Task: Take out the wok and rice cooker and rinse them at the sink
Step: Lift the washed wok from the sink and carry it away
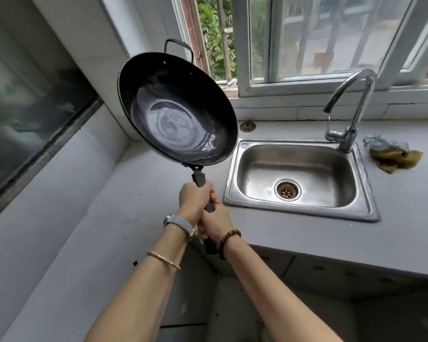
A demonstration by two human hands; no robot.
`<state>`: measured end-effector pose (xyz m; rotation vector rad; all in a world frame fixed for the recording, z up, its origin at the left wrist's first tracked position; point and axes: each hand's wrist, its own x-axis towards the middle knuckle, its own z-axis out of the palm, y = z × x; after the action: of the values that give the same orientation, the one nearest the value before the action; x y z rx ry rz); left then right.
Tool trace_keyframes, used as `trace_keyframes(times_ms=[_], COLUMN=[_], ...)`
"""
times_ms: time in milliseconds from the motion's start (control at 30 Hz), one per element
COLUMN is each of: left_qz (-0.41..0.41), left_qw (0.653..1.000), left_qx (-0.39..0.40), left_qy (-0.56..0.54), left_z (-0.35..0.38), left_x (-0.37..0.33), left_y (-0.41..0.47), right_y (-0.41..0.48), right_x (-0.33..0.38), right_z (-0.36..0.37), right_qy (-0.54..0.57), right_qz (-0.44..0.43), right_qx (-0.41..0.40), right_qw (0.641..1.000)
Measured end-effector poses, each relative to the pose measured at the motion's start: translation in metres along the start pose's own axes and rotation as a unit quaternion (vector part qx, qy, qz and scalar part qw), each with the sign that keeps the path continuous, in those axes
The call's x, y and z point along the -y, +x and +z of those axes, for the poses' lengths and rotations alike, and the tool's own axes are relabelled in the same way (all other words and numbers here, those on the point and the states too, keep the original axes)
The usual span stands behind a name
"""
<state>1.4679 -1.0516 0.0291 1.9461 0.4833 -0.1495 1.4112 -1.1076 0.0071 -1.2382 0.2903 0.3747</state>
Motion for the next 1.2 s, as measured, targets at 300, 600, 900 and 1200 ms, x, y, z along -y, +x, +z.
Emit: trace_keyframes(times_ms=[300,600,900,1200], left_qz=[0.089,0.111,0.132,0.155], left_qw=[0.987,0.975,0.959,0.948], left_qx=[-0.017,0.027,0.051,0.058], left_qy=[0.135,0.191,0.246,0.272], left_z=[-0.018,-0.008,0.012,0.028], left_x=[-0.029,-0.034,-0.041,-0.047], left_y=[-0.025,-0.035,-0.044,-0.045], right_y=[-0.023,-0.036,-0.038,-0.037], right_x=[0.018,0.019,0.015,0.018], right_z=[0.015,0.007,-0.010,-0.026], right_qy=[0.127,0.224,0.333,0.334], right_qz=[0.009,0.021,0.019,0.015], right_qx=[0.031,0.046,0.062,0.093], right_qw=[0.991,0.973,0.941,0.938])
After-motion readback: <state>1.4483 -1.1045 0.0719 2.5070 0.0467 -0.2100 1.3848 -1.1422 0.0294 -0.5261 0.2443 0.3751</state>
